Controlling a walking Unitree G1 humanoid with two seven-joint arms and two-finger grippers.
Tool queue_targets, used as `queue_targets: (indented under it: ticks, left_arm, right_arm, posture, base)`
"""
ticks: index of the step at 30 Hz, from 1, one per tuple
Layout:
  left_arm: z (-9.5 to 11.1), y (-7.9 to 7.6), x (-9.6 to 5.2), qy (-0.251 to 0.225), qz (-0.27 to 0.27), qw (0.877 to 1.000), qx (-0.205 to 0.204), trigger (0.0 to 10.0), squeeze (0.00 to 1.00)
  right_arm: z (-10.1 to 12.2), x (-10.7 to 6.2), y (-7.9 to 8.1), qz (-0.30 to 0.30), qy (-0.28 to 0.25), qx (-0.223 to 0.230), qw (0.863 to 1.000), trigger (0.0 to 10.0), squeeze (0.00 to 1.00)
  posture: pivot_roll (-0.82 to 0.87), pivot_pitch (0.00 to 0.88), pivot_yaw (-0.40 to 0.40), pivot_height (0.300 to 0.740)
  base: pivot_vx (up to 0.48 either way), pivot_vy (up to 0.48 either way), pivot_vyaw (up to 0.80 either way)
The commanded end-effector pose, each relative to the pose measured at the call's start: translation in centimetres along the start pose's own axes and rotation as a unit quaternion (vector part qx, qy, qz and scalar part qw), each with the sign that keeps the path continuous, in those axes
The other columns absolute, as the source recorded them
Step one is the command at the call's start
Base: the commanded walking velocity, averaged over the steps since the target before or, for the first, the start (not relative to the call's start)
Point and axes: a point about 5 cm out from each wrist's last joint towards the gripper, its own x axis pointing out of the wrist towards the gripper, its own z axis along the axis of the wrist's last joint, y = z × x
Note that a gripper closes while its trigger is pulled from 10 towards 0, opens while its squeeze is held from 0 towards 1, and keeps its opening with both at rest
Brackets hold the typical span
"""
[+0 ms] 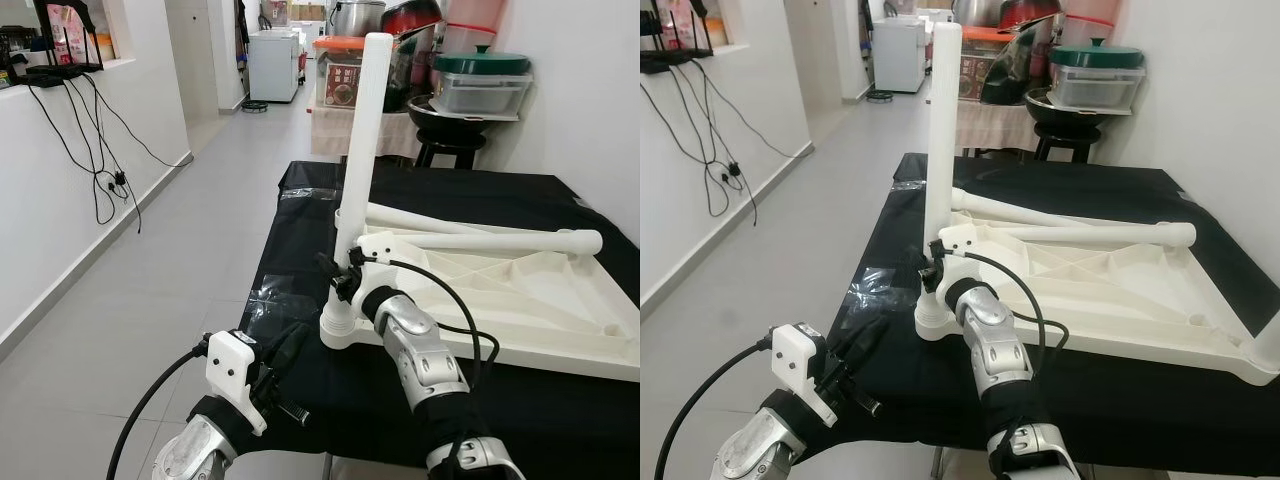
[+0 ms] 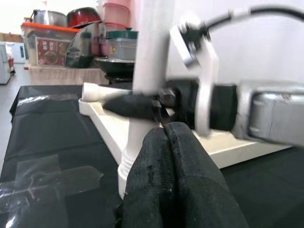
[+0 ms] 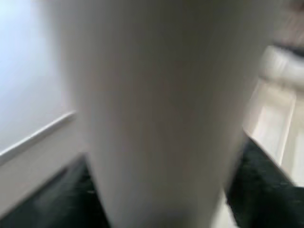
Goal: Building children table
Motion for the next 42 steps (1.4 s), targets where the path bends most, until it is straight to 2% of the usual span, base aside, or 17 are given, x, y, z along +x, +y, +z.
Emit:
queue_targets:
  ticks: [1, 4, 5, 6, 7, 8, 10, 14, 20, 21, 23, 24, 34, 38, 39, 40, 42]
  left_arm:
    - [-0.3, 0.1, 0.2, 0.006, 0.002, 1.0, -0.003, 10.0, 0.0]
    - [-0.3, 0.1, 0.2, 0.005, 0.002, 1.0, -0.003, 10.0, 0.0]
    - [-0.3, 0.1, 0.2, 0.005, 0.002, 1.0, -0.003, 10.0, 0.0]
    - [-0.3, 0.1, 0.3, 0.005, 0.002, 1.0, -0.003, 10.0, 0.0]
    - [-0.3, 0.1, 0.3, 0.005, 0.002, 1.0, -0.003, 10.0, 0.0]
    - [-0.3, 0.1, 0.3, 0.004, 0.002, 1.0, -0.003, 10.0, 0.0]
    - [-0.3, 0.1, 0.3, 0.004, 0.002, 1.0, -0.003, 10.0, 0.0]
    - [-0.3, 0.1, 0.3, 0.005, 0.004, 1.0, -0.002, 10.0, 0.0]
    - [-0.4, 0.2, 0.3, 0.005, 0.005, 1.0, -0.002, 10.0, 0.0]
    - [-0.4, 0.1, 0.4, 0.005, 0.005, 1.0, -0.003, 10.0, 0.0]
    - [-0.4, 0.1, 0.4, 0.005, 0.005, 1.0, -0.003, 10.0, 0.0]
    - [-0.4, 0.1, 0.4, 0.005, 0.005, 1.0, -0.003, 10.0, 0.0]
    - [-0.5, -0.1, 0.3, 0.006, 0.005, 1.0, -0.005, 10.0, 0.0]
    - [-0.6, -0.1, 0.2, 0.007, 0.005, 1.0, -0.006, 10.0, 0.0]
    - [-0.6, -0.1, 0.2, 0.007, 0.005, 1.0, -0.006, 10.0, 0.0]
    - [-0.6, -0.1, 0.2, 0.007, 0.005, 1.0, -0.006, 10.0, 0.0]
    - [-0.6, -0.1, 0.0, 0.007, 0.004, 1.0, -0.007, 10.0, 0.0]
  right_arm:
    - [0.8, -0.1, 0.2, 0.025, -0.006, 0.0, 1.0, 10.0, 1.0]
    - [2.4, -0.2, 0.4, 0.102, -0.027, -0.027, 0.994, 10.0, 1.0]
    - [2.4, -0.2, 0.4, 0.102, -0.027, -0.027, 0.994, 10.0, 1.0]
    - [2.9, -0.3, 0.4, 0.154, -0.032, -0.052, 0.986, 10.0, 0.46]
    - [3.1, -0.4, 0.4, 0.19, -0.033, -0.069, 0.979, 10.0, 0.46]
    - [3.3, -0.5, 0.3, 0.227, -0.033, -0.092, 0.969, 10.0, 0.0]
    - [3.4, -0.7, 0.0, 0.269, -0.026, -0.111, 0.956, 10.0, 0.0]
    - [3.5, -0.7, -0.8, 0.318, -0.004, -0.112, 0.941, 10.0, 0.0]
    - [3.7, -0.9, -1.4, 0.361, 0.013, -0.104, 0.926, 10.0, 0.0]
    - [3.7, -0.8, -1.6, 0.366, 0.015, -0.102, 0.925, 6.0, 0.0]
    - [3.7, -0.8, -1.8, 0.37, 0.016, -0.102, 0.923, 6.0, 0.0]
    - [3.7, -0.7, -1.9, 0.371, 0.016, -0.102, 0.923, 0.0, 0.0]
    - [3.3, -1.1, -2.6, 0.363, 0.006, -0.091, 0.927, 0.0, 0.0]
    - [2.6, -1.8, -3.3, 0.336, 0.001, -0.083, 0.938, 0.0, 0.0]
    - [1.9, -2.0, -3.5, 0.311, 0.008, -0.08, 0.947, 0.0, 0.0]
    - [1.9, -2.0, -3.5, 0.311, 0.008, -0.08, 0.947, 0.0, 0.0]
    - [0.1, -2.2, -3.3, 0.236, 0.036, -0.071, 0.969, 0.0, 0.0]
  posture:
    - [0.03, 0.0, -0.033, 0.74]
    - [0.03, 0.0, -0.034, 0.74]
    - [0.03, 0.0, -0.034, 0.74]
    - [0.03, 0.0, -0.035, 0.74]
    - [0.03, 0.0, -0.035, 0.74]
    - [0.03, 0.0, -0.038, 0.74]
    - [0.04, 0.0, -0.038, 0.74]
    - [0.05, 0.0, -0.043, 0.74]
    - [0.05, 0.0, -0.045, 0.74]
    - [0.05, 0.0, -0.045, 0.74]
    - [0.05, 0.0, -0.046, 0.74]
    - [0.05, 0.0, -0.046, 0.74]
    - [0.05, 0.0, -0.043, 0.74]
    - [0.05, 0.0, -0.042, 0.74]
    - [0.05, 0.0, -0.046, 0.74]
    - [0.05, 0.0, -0.046, 0.74]
    - [0.05, 0.0, -0.05, 0.74]
  base:
    - [0.0, 0.0, 0.0]
    - [0.0, 0.0, 0.0]
    - [0.0, 0.0, 0.0]
    - [0.0, 0.0, 0.0]
    - [0.0, 0.0, 0.0]
    - [0.0, 0.0, 0.0]
    - [0.0, 0.0, 0.0]
    - [0.0, 0.0, 0.0]
    - [0.0, 0.0, 0.0]
    - [0.0, 0.0, 0.0]
    - [0.0, 0.0, 0.0]
    - [0.0, 0.0, 0.0]
    - [0.0, 0.0, 0.0]
    - [0.0, 0.0, 0.0]
    - [0.0, 0.0, 0.0]
    - [0.0, 0.0, 0.0]
    - [0.0, 0.0, 0.0]
